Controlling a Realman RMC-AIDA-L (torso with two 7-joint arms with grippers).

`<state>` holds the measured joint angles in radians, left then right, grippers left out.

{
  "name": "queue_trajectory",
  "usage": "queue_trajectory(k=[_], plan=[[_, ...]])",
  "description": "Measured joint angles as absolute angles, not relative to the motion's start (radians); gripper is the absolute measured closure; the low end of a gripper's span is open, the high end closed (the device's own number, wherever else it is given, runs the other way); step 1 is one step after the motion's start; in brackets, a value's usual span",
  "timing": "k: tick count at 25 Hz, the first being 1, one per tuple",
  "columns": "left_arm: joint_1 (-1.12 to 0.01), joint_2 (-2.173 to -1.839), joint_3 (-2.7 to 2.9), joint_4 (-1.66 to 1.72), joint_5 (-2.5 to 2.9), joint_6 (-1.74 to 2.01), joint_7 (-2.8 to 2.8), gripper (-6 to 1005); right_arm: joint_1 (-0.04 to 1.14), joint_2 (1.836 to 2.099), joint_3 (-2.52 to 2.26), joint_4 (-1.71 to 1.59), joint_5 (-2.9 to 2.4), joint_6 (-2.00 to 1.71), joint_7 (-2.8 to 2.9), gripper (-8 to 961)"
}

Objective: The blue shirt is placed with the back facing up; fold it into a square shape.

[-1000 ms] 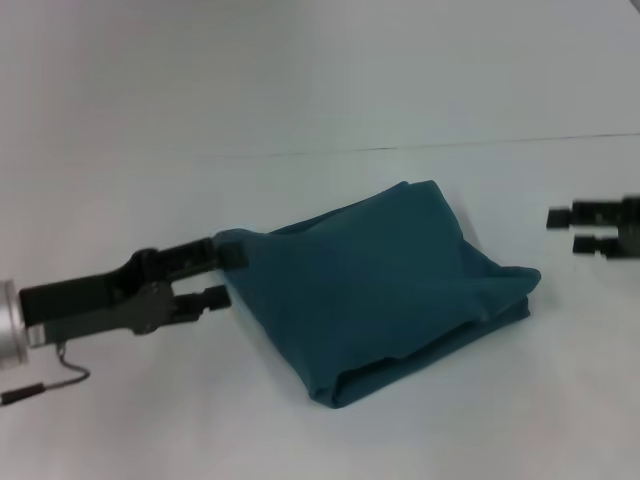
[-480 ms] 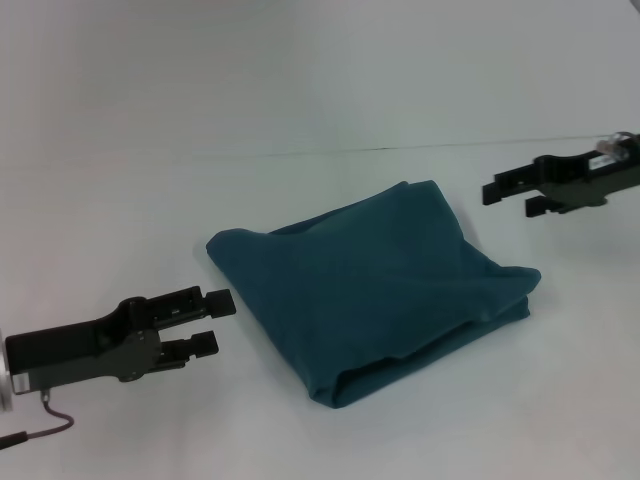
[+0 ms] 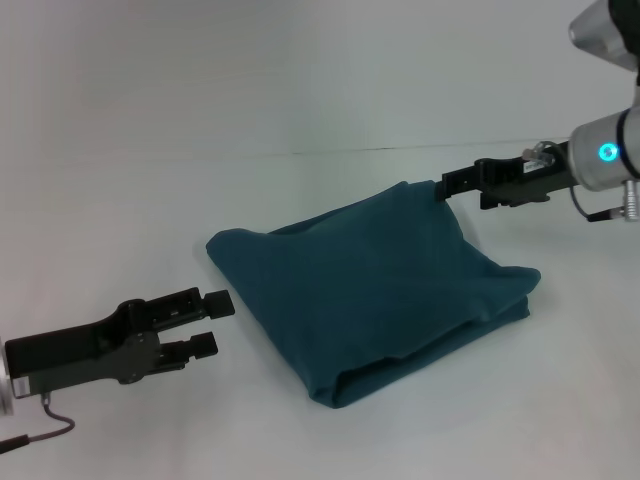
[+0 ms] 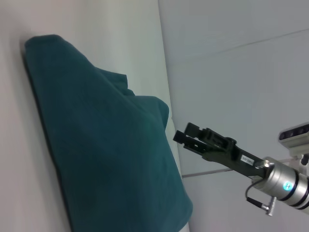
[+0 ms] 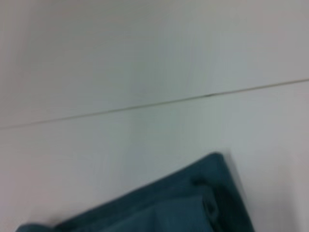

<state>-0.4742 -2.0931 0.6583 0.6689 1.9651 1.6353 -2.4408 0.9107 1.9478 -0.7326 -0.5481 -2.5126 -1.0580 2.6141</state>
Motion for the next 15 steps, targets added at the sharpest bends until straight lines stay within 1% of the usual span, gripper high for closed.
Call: queue_trajectory(k=[4, 6, 15], plan=[[-0.477, -2.093, 0.657, 0.669, 1.962, 1.627, -2.436, 121, 0.920, 1.975, -0.734, -0.532, -2.513, -0.984, 2.610, 156], [-0.479, -2.093, 0.656, 0.669, 1.962, 1.624, -2.435, 121, 0.925, 1.983, -0.734, -0.530, -2.512, -0.967, 2.610, 158], [-0.482, -2.092, 0.652, 0.669, 1.958, 1.615, -2.433, 121, 0.944, 1.994, -0.750, -0.518, -2.494, -0.956, 2.609, 164]])
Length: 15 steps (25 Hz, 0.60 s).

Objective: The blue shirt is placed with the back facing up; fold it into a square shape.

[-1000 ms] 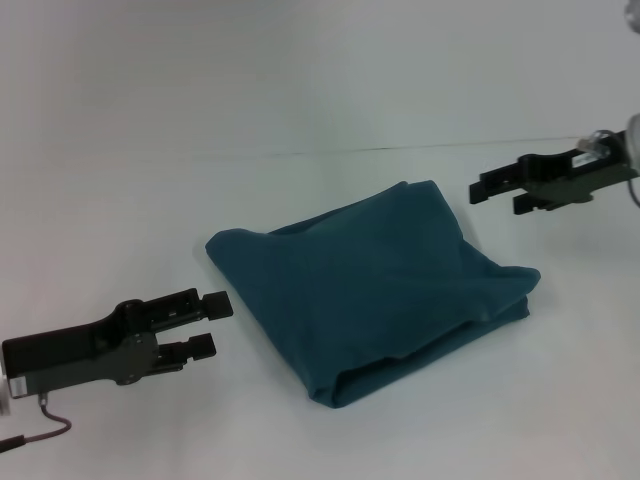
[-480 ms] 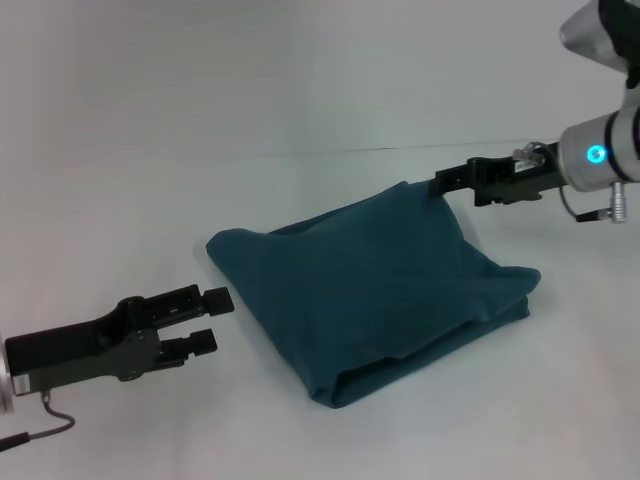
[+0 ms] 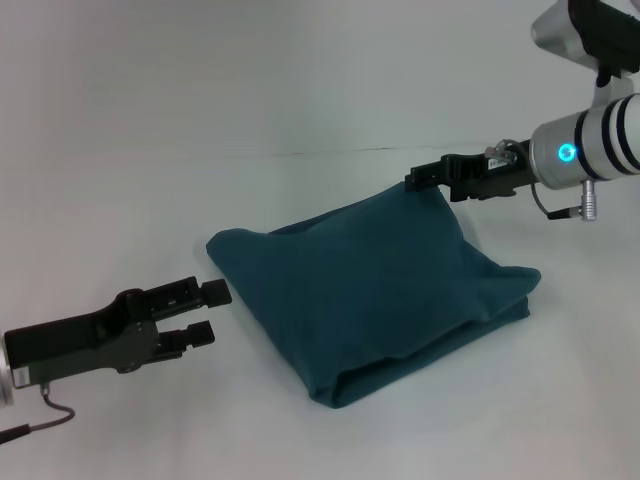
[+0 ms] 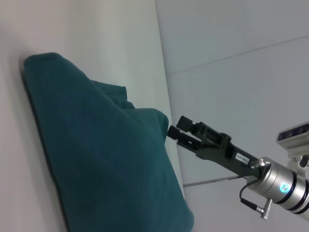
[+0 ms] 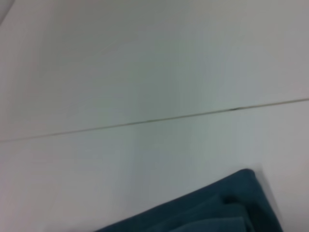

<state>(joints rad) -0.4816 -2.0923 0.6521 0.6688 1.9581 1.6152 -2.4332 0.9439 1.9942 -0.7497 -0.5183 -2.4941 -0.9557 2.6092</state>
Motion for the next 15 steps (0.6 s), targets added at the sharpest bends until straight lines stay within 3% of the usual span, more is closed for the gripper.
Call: queue_trajectory(k=[8, 15], plan=[[-0.482, -2.092, 0.635, 0.669, 1.957, 1.615, -2.431, 122, 0.946, 2.001, -0.780, -0.516, -2.494, -0.926, 2.609, 169], [-0.483, -2.092, 0.634, 0.666, 1.954, 1.615, -2.427, 122, 0.942, 2.033, -0.790, -0.510, -2.494, -0.874, 2.586, 174]])
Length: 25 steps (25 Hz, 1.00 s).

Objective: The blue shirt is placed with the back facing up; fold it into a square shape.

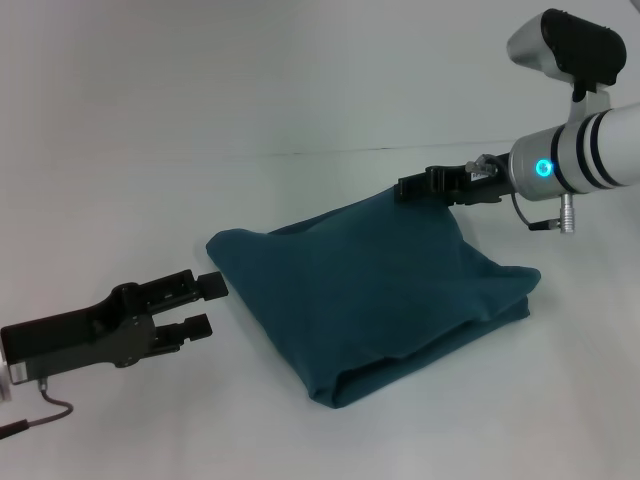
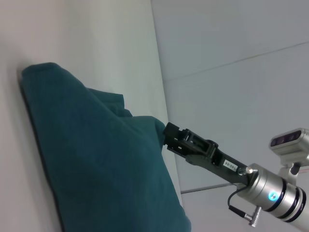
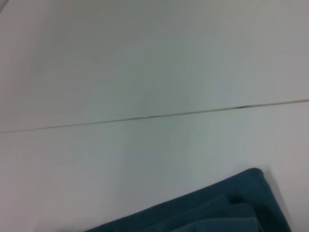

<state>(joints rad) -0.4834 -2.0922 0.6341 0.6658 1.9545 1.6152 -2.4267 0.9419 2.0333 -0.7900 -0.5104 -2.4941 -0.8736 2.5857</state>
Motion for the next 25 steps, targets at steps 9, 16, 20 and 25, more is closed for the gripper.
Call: queue_trajectory(k=[9, 16, 20, 25], plan=[[-0.487, -2.094, 0.633, 0.663, 1.945, 1.614, -2.425, 121, 0.944, 2.035, -0.800, -0.503, -2.499, -0.855, 2.585, 340], [-0.496, -2.094, 0.634, 0.659, 1.945, 1.612, -2.424, 121, 0.943, 2.033, -0.802, -0.503, -2.500, -0.853, 2.592, 557], [-0.499, -2.095, 0.633, 0.659, 1.945, 1.612, -2.424, 122, 0.937, 2.033, -0.803, -0.503, -2.499, -0.854, 2.570, 697], [-0.501, -2.095, 0.633, 0.658, 1.944, 1.610, -2.424, 122, 0.935, 2.034, -0.804, -0.508, -2.496, -0.854, 2.551, 857]])
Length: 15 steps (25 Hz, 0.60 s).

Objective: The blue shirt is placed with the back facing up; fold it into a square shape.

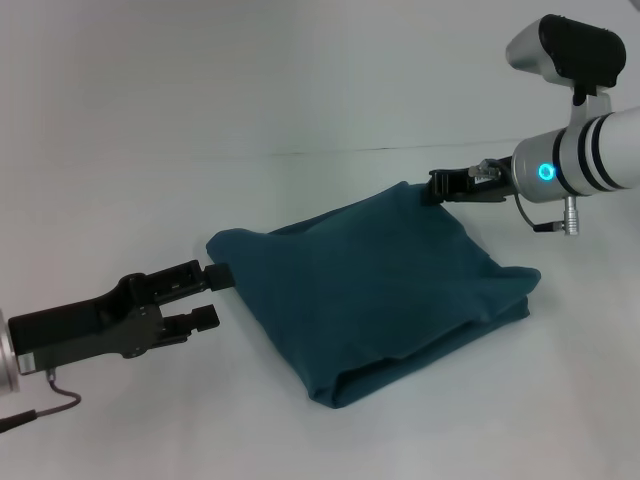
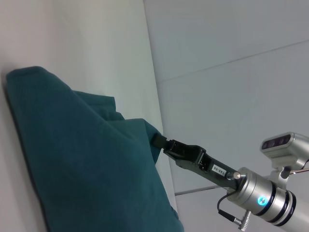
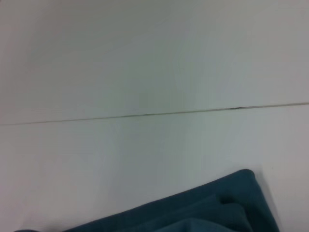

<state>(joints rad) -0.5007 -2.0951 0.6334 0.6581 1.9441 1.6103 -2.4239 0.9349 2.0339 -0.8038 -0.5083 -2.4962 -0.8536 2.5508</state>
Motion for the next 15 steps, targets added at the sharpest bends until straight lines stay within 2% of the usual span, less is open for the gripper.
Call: queue_trajectory(k=[4, 15], plan=[[-0.499, -2.095, 0.633, 0.658, 1.944, 1.610, -2.425, 121, 0.934, 2.034, -0.804, -0.530, -2.495, -0.855, 2.546, 941], [-0.498, -2.095, 0.633, 0.658, 1.942, 1.608, -2.429, 122, 0.930, 2.033, -0.838, -0.568, -2.503, -0.839, 2.544, 898]])
